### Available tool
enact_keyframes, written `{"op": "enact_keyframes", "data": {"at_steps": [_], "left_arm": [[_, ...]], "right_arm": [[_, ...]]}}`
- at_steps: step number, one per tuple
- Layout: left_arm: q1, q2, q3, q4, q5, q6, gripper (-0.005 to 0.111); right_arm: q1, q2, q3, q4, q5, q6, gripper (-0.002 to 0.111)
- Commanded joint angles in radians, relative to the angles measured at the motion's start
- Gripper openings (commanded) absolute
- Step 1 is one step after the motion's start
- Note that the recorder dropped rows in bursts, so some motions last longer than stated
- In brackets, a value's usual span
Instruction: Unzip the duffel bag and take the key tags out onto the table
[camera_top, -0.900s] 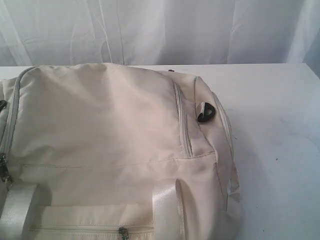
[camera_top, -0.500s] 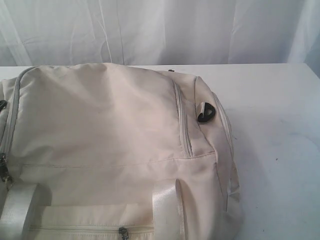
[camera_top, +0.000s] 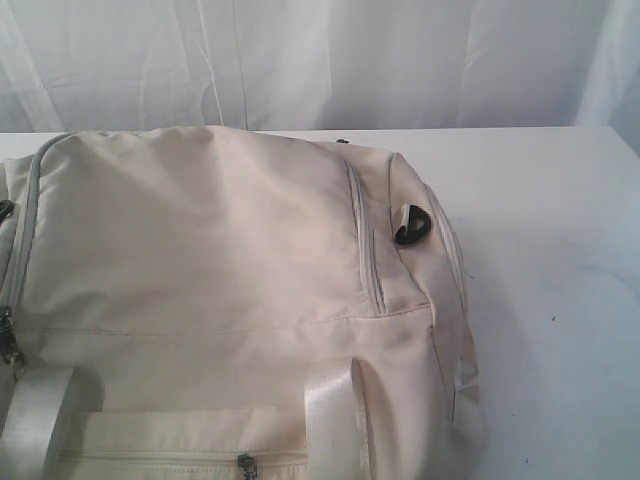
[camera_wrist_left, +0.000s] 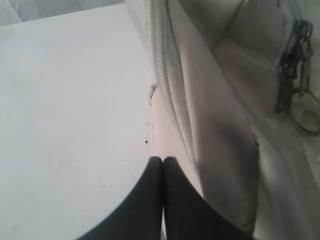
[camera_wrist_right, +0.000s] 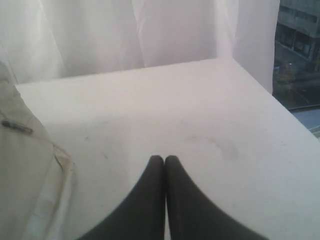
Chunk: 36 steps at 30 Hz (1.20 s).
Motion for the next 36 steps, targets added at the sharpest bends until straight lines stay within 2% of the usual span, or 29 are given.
{"op": "enact_keyframes", "data": {"at_steps": [1, 4, 5, 8, 13, 20, 22, 25, 28, 31, 33, 36], "left_arm": [[-0.005, -0.005, 0.004, -0.017, -0.077, -0.028, 0.0], [-0.005, -0.005, 0.004, -0.017, -0.14, -0.135, 0.0], [-0.005, -0.005, 0.004, -0.017, -0.187, -0.228, 0.0], [-0.005, -0.005, 0.004, -0.017, -0.33, -0.338, 0.0], [-0.005, -0.005, 0.004, -0.017, -0.443, -0.345, 0.0], [-0.005, -0.005, 0.004, -0.017, -0.572, -0.398, 0.0], [-0.005, -0.005, 0.004, -0.01, -0.582, -0.398, 0.0], [-0.005, -0.005, -0.034, 0.007, -0.525, -0.358, 0.0], [-0.005, 0.017, -0.104, 0.035, -0.465, -0.255, 0.0], [-0.005, 0.091, -0.176, 0.062, -0.432, -0.202, 0.0], [-0.005, 0.16, -0.22, 0.088, -0.406, -0.202, 0.005], [-0.005, 0.271, -0.264, 0.131, -0.349, -0.202, 0.02]], "right_arm": [[0.004, -0.007, 0.005, 0.07, -0.127, 0.27, 0.0], [0.004, -0.007, 0.005, 0.07, -0.17, 0.3, 0.0], [0.004, -0.007, 0.005, 0.07, -0.222, 0.3, 0.0], [0.004, -0.007, 0.005, 0.07, -0.317, 0.3, 0.0], [0.004, -0.007, 0.005, 0.073, -0.497, 0.3, 0.0], [0.004, -0.007, 0.005, 0.073, -0.492, 0.441, 0.0], [0.004, -0.007, 0.005, 0.073, -0.48, 0.449, 0.0], [0.004, -0.007, 0.005, 0.035, -0.463, 0.557, 0.0], [0.01, -0.007, -0.005, -0.212, -0.486, 0.739, 0.0], [0.029, -0.007, -0.04, -0.685, -0.641, 0.939, 0.0], [0.038, -0.001, -0.082, -0.966, -0.726, 1.047, 0.0], [0.059, 0.051, -0.137, -1.155, -0.702, 1.189, 0.0]]}}
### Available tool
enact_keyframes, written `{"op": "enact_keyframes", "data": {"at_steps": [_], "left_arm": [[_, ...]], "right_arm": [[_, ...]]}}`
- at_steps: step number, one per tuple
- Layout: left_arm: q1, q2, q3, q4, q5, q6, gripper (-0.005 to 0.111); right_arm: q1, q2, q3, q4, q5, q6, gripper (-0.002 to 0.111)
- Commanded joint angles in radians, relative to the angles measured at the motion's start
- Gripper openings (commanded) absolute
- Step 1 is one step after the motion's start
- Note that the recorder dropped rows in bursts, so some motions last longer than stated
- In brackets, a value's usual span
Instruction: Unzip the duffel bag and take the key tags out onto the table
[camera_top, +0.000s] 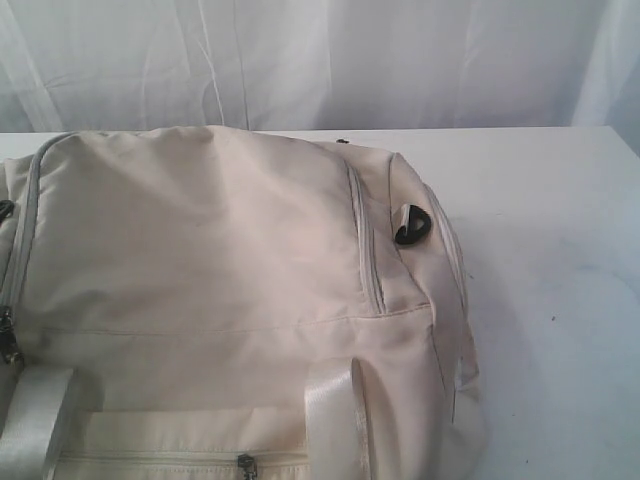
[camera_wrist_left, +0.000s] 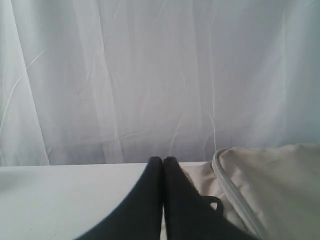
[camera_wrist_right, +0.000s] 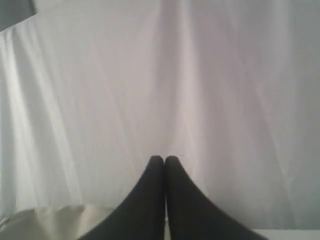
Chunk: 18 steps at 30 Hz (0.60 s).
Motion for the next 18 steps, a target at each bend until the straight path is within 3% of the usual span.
{"op": "enact_keyframes", "data": {"at_steps": [1, 7, 11, 15, 18], "left_arm": [[-0.005, 0.158, -0.065, 0.058, 0.093, 0.011, 0.024], [-0.005, 0.318, -0.084, 0.107, 0.178, 0.014, 0.055], [-0.005, 0.362, -0.084, 0.107, 0.27, 0.014, 0.058], [-0.007, 0.363, -0.084, 0.084, 0.274, 0.006, 0.058], [-0.007, 0.363, -0.084, 0.079, 0.367, 0.006, 0.058]], "right_arm": [[0.028, 0.065, -0.076, -0.352, -0.03, 0.204, 0.0], [0.051, 0.189, -0.108, -0.617, -0.001, 0.321, 0.0], [0.051, 0.27, -0.108, -0.701, 0.054, 0.475, 0.0], [0.051, 0.32, -0.108, -0.698, 0.061, 0.488, 0.0], [0.051, 0.341, -0.108, -0.709, 0.053, 0.488, 0.0]]}}
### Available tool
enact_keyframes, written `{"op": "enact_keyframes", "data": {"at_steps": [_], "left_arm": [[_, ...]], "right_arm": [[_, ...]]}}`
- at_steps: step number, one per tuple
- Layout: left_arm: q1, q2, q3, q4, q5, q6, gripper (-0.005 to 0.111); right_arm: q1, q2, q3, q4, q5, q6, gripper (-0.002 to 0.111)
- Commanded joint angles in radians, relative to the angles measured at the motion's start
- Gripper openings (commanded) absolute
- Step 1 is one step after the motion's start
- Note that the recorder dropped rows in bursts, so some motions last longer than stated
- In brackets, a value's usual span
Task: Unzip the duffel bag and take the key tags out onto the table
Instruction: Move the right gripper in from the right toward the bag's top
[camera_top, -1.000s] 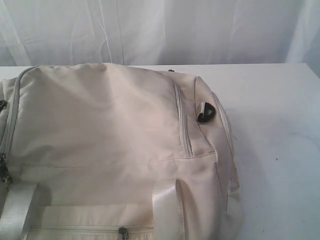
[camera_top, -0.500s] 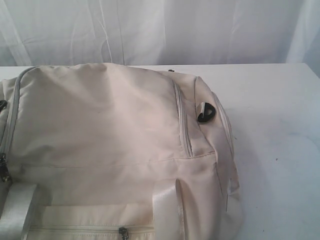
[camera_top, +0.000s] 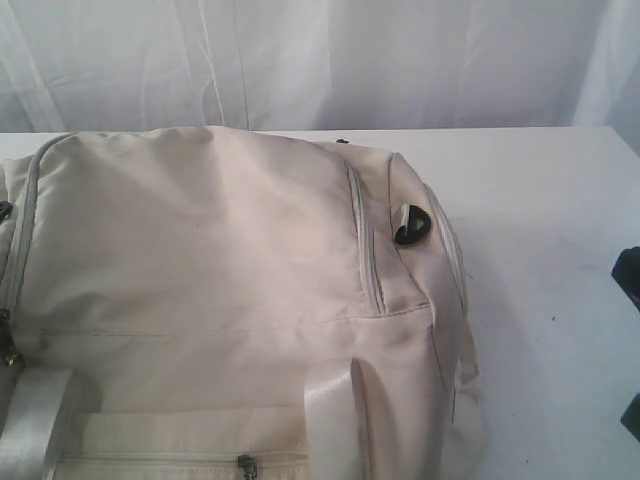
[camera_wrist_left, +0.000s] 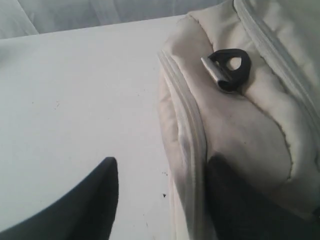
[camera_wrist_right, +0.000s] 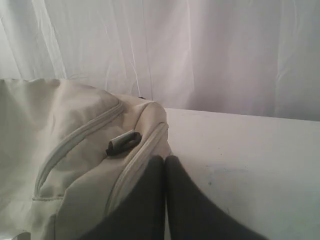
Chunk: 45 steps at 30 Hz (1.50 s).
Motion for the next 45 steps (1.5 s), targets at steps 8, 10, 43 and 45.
{"op": "enact_keyframes", "data": {"at_steps": [8, 10, 43, 45], "left_arm": [[-0.005, -0.094, -0.004, -0.032, 0.109, 0.0, 0.058], [-0.016, -0.117, -0.002, -0.032, 0.107, 0.0, 0.058], [-0.143, 0.199, -0.002, 0.0, -0.109, 0.116, 0.0], [-0.143, 0.199, -0.002, 0.0, -0.109, 0.116, 0.0]], "right_arm": [[0.001, 0.114, -0.007, -0.018, 0.01, 0.015, 0.0], [0.001, 0.113, -0.007, -0.018, 0.008, 0.015, 0.0], [0.001, 0.541, -0.133, 0.156, -0.396, -0.041, 0.061], [0.001, 0.614, -0.17, 0.144, -0.455, -0.062, 0.061]]}}
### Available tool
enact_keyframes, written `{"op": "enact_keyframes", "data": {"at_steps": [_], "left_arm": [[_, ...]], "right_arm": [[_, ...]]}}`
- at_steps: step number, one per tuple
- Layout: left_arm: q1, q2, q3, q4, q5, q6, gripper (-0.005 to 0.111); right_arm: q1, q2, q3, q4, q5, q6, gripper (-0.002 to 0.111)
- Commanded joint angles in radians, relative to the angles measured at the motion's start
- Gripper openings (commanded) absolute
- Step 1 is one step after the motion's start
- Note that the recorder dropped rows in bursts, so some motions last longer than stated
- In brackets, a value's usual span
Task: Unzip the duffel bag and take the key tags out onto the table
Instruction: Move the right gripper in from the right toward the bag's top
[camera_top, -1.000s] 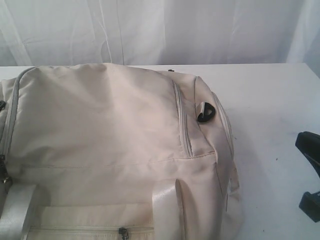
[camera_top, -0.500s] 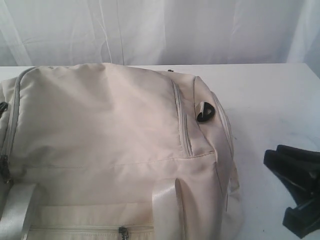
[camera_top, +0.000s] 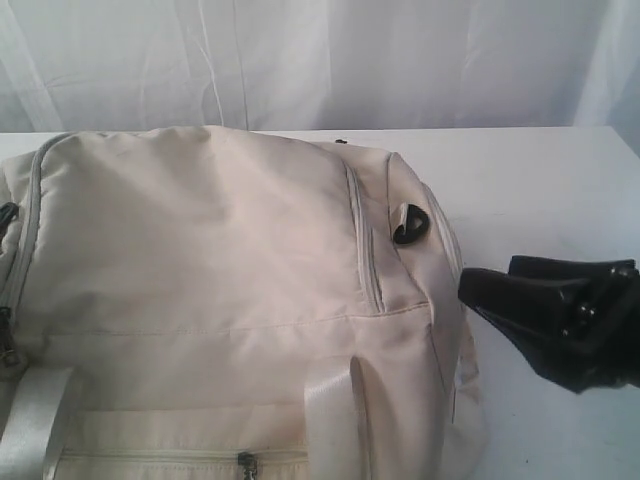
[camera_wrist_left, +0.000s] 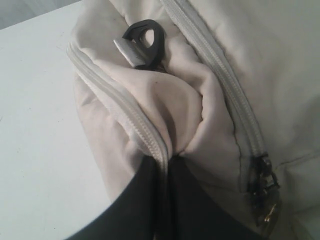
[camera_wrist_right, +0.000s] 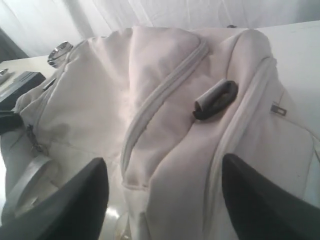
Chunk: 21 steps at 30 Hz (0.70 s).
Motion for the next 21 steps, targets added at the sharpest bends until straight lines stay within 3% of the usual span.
{"op": "enact_keyframes", "data": {"at_steps": [1, 7, 13, 16, 18, 19, 21], "left_arm": [[-0.005, 0.001, -0.002, -0.001, -0.019, -0.004, 0.0], [-0.005, 0.001, -0.002, -0.001, -0.019, -0.009, 0.0], [-0.005, 0.001, -0.002, -0.001, -0.019, -0.009, 0.0], [-0.005, 0.001, -0.002, -0.001, -0.019, -0.009, 0.0], [-0.005, 0.001, -0.002, -0.001, -0.019, -0.009, 0.0], [-0.005, 0.001, -0.002, -0.001, -0.019, -0.009, 0.0], [-0.005, -0.001, -0.002, -0.001, -0.019, -0.006, 0.0]], "right_arm": [[0.001, 0.147, -0.08, -0.005, -0.12, -0.058, 0.061], [0.102, 0.339, -0.145, -0.057, -0.126, -0.128, 0.061], [0.231, 0.473, -0.199, -0.057, 0.035, -0.181, 0.054], [0.258, 0.515, -0.221, -0.061, 0.063, -0.215, 0.039], [0.259, 0.528, -0.23, -0.06, 0.073, -0.231, 0.024], [0.259, 0.532, -0.242, -0.06, 0.106, -0.231, 0.01], [0.257, 0.526, -0.248, -0.062, 0.156, -0.231, 0.0]]}}
